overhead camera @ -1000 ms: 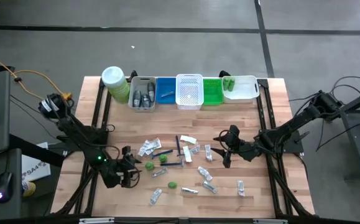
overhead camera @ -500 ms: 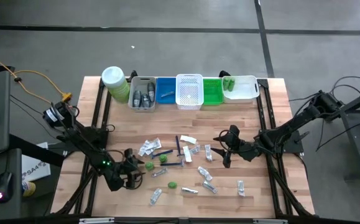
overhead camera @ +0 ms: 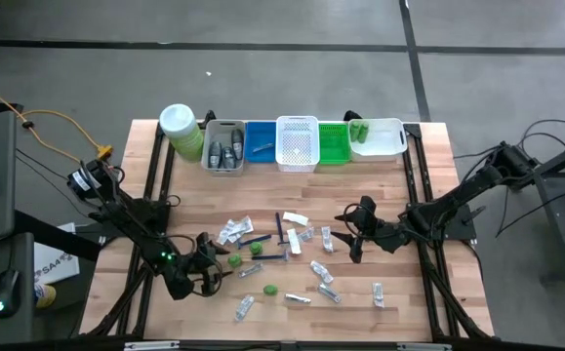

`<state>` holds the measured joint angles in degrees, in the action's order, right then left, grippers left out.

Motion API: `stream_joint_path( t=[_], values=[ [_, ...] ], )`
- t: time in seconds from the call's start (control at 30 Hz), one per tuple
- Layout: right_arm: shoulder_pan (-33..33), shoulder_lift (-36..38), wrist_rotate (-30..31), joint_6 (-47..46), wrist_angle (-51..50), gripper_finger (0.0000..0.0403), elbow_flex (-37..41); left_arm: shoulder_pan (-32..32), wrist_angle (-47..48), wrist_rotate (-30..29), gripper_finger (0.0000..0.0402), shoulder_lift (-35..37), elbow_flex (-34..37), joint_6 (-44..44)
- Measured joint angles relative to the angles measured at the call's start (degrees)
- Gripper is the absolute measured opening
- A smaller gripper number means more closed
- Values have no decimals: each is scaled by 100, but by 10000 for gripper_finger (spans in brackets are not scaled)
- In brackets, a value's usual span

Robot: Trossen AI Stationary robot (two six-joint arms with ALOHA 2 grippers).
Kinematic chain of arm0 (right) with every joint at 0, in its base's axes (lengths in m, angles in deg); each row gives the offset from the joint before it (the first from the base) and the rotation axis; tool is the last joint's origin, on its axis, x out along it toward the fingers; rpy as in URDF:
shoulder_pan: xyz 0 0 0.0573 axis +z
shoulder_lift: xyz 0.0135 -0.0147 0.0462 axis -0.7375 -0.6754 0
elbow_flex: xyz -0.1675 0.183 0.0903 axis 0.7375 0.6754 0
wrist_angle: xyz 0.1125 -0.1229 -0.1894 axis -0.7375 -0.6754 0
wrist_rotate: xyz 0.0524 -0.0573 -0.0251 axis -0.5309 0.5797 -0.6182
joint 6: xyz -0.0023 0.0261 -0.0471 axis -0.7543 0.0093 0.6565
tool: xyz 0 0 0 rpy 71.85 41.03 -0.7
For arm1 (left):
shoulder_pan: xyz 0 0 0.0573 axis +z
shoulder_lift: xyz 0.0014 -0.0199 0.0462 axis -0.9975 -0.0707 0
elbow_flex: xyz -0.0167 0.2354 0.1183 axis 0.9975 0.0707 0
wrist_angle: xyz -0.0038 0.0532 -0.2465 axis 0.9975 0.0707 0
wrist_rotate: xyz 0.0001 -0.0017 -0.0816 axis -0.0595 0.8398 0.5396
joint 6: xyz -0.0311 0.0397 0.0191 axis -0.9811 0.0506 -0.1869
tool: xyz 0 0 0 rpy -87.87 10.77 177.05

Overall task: Pick & Place Travel size toiletries
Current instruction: Put the top left green shampoo into the right white bin

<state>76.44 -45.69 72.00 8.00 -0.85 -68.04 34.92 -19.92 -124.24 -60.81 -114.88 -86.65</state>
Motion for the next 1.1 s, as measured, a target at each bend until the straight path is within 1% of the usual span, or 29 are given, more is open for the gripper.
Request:
stream_joint_path(
  t=[0.17,0.27,0.4,0.67,0.83,0.97,1.1],
  values=[
    [0,-1,0,0,0,220,0,0,-77,-222,299,-236,0,-14],
    [0,0,0,0,0,220,0,2,-399,-319,299,-518,2,-9],
    [-2,-2,0,2,0,220,0,2,-875,-671,299,-762,0,45],
    [-4,0,6,4,-2,220,0,2,-1407,-811,299,-1074,0,141],
    [-4,-2,12,17,-1,220,0,2,-1449,-987,298,-1284,-124,144],
    [-4,0,22,18,-2,220,0,4,-1420,-1117,280,-1422,-249,152],
    [-4,-1,24,18,-2,220,0,7,-1422,-1209,245,-1531,-380,187]
  ],
)
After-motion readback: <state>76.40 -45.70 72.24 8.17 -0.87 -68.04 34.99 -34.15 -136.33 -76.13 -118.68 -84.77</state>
